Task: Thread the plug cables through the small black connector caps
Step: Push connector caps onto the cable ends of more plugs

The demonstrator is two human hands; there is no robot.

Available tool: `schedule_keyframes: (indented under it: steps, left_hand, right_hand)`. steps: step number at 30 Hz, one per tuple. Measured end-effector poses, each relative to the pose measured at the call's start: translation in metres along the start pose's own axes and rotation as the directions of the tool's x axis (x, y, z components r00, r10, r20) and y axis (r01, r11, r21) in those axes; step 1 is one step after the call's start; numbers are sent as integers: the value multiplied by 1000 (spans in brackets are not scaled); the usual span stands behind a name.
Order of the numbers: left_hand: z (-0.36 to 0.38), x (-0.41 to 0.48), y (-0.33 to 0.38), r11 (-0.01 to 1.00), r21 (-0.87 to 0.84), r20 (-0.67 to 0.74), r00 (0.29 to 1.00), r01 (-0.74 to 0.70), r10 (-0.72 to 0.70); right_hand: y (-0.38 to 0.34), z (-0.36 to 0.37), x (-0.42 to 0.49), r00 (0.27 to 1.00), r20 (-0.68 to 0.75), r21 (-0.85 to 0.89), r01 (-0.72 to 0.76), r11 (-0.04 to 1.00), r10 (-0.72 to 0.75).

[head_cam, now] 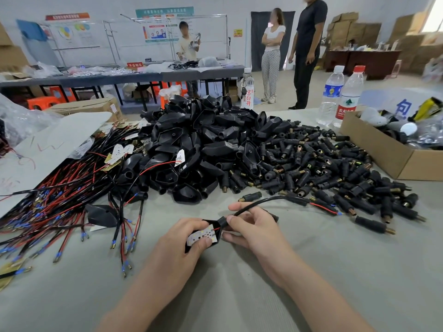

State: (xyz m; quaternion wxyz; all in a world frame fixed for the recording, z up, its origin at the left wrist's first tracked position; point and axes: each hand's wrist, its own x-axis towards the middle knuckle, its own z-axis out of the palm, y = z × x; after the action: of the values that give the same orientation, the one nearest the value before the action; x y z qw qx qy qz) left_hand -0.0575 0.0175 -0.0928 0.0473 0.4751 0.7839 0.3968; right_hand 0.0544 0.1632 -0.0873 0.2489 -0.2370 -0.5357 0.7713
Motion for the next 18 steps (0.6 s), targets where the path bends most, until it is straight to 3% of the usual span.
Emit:
schedule_keyframes:
  steps: [11, 18]
  left_hand:
    - [-6, 0, 2, 995, 78, 78, 996, -54, 48]
    - [-3, 2, -2, 990, 137, 60, 998, -13, 5]
  right_hand:
    - [1, 0, 0, 999, -15, -26, 28, 999, -29]
    - [1, 2, 0, 1000, -15, -45, 23, 999, -24]
